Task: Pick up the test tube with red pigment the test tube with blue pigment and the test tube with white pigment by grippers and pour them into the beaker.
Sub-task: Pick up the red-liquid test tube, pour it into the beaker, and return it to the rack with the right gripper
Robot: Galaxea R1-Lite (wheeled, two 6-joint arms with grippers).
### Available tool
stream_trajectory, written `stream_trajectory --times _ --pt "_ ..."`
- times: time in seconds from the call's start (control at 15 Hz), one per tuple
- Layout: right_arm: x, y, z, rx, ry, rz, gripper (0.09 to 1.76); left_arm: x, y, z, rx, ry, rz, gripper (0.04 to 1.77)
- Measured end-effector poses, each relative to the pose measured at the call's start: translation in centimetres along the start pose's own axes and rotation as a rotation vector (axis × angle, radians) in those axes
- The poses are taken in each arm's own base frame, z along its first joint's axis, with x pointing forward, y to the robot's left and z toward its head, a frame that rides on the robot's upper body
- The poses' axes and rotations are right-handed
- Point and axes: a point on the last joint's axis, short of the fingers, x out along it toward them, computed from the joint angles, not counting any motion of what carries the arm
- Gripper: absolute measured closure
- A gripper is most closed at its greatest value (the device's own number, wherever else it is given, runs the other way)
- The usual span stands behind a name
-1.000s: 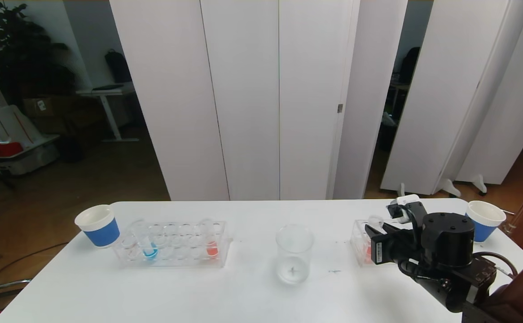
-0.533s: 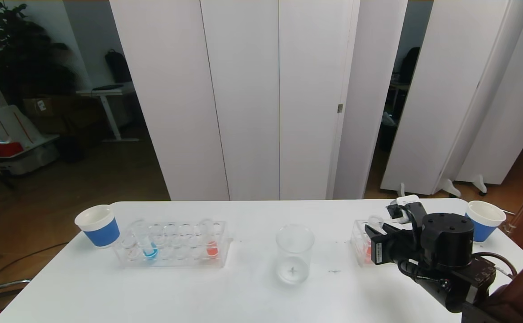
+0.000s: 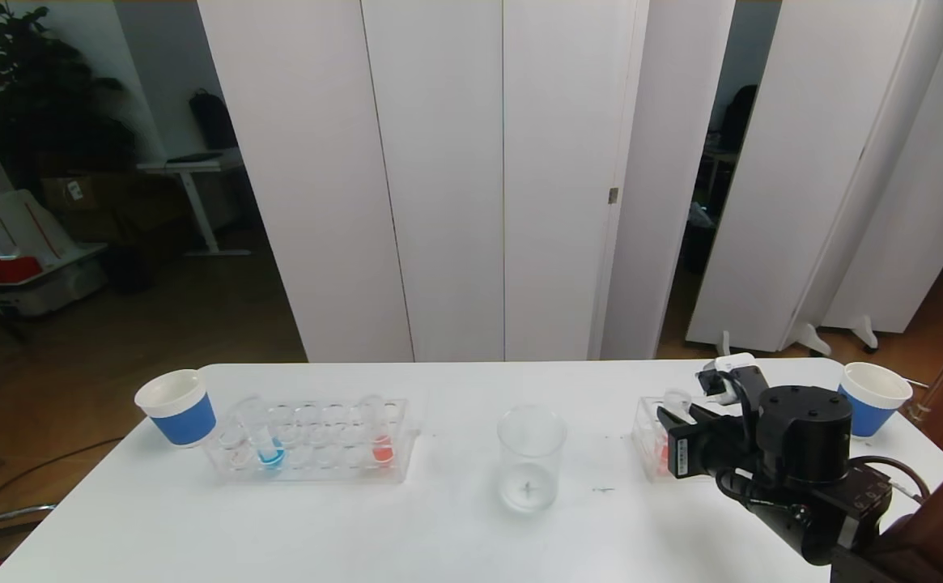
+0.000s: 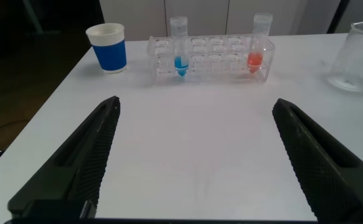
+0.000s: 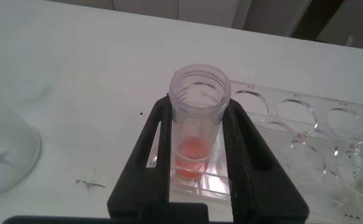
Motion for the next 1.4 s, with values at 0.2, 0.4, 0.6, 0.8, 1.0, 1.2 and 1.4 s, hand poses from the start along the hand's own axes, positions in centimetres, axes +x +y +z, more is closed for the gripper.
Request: stream_trajectory --times 0.2,0.4,0.6,0.8,1.0,1.2,1.4 --pt "-0.1 0.1 0.1 -0.003 -0.003 0.003 1.26 0.0 0.0 0.0 0.000 0.000 0.000 0.06" --pt "-0.5 0.0 0.8 -0.002 -0.024 0.007 1.26 0.0 0.0 0.0 0.000 0.000 0.000 0.06" --pt "-1.1 -0.1 2.1 0.007 -0.074 0.013 1.26 0.0 0.0 0.0 0.000 0.000 0.000 0.06" --pt "-1.8 -0.2 3.1 0.001 -0.111 0.016 1.26 0.0 0.0 0.0 0.000 0.000 0.000 0.06" --pt "-2.4 -0.3 4.1 -0.009 -0.150 0.019 1.26 0.0 0.0 0.0 0.000 0.000 0.000 0.06" --pt "-2.9 -0.4 5.4 -0.006 -0.189 0.021 1.26 0.0 0.0 0.0 0.000 0.000 0.000 0.06" --pt "-3.1 -0.6 7.0 -0.010 -0.200 0.013 1.26 0.0 0.0 0.0 0.000 0.000 0.000 0.06"
